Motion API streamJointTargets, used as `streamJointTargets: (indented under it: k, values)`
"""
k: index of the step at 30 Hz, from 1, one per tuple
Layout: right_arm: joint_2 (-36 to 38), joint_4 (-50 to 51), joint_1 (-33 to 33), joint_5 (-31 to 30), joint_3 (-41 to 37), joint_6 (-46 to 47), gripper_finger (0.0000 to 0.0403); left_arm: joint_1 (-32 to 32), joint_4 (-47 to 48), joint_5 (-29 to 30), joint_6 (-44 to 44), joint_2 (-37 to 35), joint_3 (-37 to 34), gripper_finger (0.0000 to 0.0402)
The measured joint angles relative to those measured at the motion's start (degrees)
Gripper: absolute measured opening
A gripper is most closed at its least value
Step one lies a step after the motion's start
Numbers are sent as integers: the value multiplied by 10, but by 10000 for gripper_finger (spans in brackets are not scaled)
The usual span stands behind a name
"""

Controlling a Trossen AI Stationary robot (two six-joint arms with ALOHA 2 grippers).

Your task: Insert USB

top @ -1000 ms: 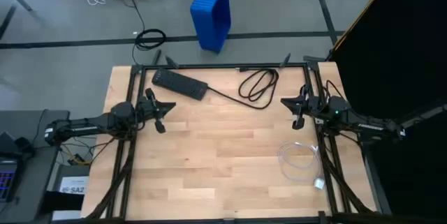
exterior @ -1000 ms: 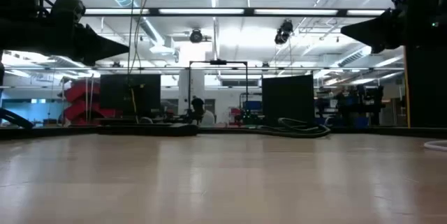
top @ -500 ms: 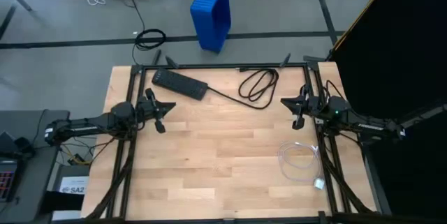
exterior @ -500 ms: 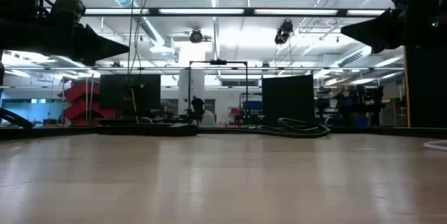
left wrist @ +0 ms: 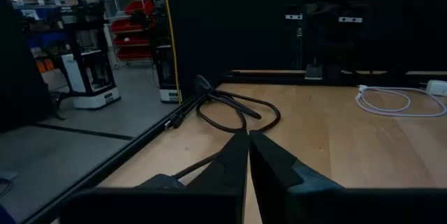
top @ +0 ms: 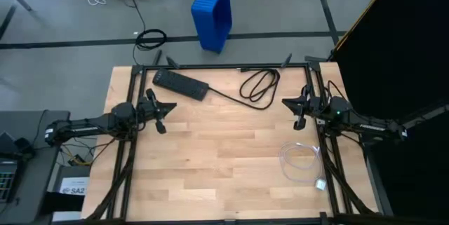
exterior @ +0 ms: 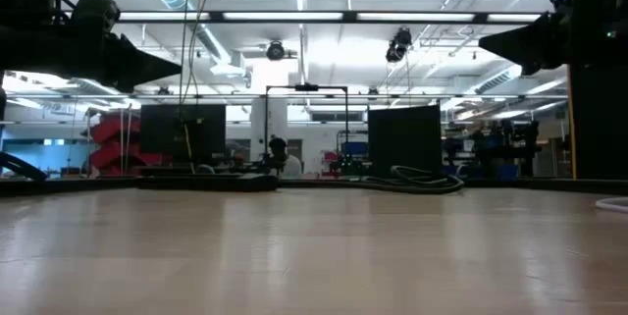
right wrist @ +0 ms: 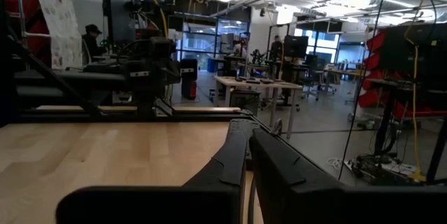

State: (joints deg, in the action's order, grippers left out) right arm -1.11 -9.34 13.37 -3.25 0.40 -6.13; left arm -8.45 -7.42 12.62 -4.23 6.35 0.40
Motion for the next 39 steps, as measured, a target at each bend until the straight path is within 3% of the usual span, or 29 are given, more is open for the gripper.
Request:
streamJointTargets:
  k: [39]
  values:
    - [0,0,0,0,0,0,2,0,0,0,0,0,0,1]
